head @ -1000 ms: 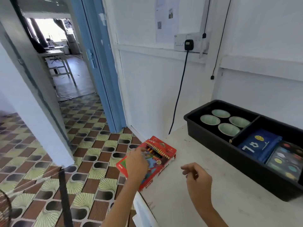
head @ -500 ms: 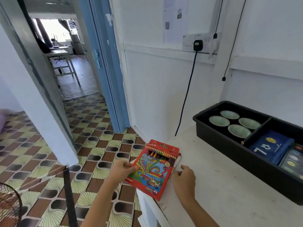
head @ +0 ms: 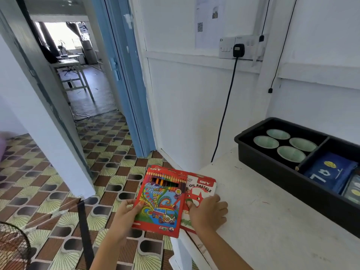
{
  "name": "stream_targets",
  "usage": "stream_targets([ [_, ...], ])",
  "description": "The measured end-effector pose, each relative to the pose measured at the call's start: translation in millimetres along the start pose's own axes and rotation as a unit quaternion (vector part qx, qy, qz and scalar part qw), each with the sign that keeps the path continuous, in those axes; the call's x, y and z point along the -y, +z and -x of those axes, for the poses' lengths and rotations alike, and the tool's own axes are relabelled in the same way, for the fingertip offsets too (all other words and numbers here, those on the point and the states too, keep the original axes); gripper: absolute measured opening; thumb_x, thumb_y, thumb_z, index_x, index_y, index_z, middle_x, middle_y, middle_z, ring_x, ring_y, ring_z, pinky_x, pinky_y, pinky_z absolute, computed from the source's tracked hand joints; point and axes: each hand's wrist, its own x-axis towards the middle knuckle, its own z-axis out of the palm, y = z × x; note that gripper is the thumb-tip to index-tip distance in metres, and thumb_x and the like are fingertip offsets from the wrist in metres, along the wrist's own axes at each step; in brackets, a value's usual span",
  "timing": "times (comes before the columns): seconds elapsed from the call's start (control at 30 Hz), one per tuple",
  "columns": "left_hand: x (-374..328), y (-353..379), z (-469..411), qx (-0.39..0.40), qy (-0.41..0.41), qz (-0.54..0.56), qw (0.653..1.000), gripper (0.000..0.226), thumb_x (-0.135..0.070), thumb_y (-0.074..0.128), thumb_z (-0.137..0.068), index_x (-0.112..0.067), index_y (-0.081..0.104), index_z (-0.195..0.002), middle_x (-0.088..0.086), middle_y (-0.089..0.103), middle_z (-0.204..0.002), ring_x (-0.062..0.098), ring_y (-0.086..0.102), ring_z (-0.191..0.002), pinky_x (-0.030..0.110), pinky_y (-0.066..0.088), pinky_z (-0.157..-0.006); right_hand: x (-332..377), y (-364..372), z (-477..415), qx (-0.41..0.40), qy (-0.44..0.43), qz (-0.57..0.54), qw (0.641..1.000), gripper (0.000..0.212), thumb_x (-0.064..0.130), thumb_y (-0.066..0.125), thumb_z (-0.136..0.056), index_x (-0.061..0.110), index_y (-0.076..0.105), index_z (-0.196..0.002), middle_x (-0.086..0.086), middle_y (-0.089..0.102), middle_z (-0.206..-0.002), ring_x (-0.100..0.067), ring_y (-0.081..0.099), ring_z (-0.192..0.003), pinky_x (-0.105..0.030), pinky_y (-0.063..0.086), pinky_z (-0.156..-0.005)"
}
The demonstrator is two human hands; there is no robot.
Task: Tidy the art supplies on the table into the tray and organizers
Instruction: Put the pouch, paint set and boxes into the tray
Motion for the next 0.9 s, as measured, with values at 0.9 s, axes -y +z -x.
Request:
stream_targets([
  [0.9, -42.8, 58.0, 10.5, 0.006, 0.104, 0.16, 0.982, 0.005, -0.016, 0.055, -0.092, -0.013, 0.051, -0.092, 0.011, 0.066, -0.093, 0.021, 0.063, -0.077, 0.034, 0.055, -0.063, -50.6, -90.9, -12.7, -0.016, -0.123, -0.519, 0.845, 0.044, 0.022, 0.067, -0.086, 0.041, 0.044, -0.118, 0.012, 0.065, -0.099, -0.01, 0.07, -0.079, -0.022, 0.057, -0.056],
])
